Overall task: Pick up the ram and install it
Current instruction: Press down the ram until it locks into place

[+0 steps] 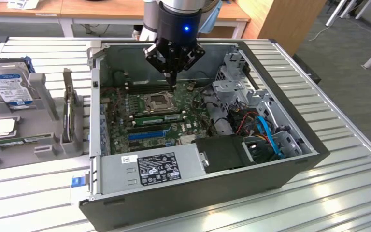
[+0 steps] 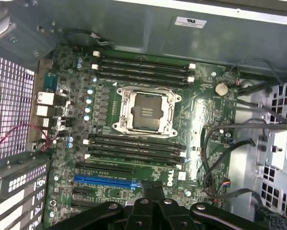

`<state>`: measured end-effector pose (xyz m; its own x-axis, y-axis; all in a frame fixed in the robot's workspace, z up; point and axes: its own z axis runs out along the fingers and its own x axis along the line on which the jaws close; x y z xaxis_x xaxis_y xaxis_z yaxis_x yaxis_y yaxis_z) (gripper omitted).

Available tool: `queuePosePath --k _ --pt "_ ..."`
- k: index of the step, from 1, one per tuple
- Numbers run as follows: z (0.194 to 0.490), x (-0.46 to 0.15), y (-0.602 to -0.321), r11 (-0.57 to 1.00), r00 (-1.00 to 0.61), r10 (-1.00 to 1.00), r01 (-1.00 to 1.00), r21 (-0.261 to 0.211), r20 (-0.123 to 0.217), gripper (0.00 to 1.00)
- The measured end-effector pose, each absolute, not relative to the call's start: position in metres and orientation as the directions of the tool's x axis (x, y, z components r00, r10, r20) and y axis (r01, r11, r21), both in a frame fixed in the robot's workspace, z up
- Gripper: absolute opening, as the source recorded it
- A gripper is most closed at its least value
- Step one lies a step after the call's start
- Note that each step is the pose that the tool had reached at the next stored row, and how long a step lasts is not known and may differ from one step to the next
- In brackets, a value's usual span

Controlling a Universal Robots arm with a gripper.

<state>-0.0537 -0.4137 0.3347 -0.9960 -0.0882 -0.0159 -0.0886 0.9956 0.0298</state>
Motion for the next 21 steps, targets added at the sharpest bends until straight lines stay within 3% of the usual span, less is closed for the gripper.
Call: queuePosePath --k 14,21 --pt "0.3345 -0.0537 -0.4137 0.999 -1.0 -0.024 -0.024 0.03 -0.016 0.1" --pt "0.3346 -0.0497 -0.4137 0.999 -1.0 -0.024 -0.023 0.03 0.015 0.1"
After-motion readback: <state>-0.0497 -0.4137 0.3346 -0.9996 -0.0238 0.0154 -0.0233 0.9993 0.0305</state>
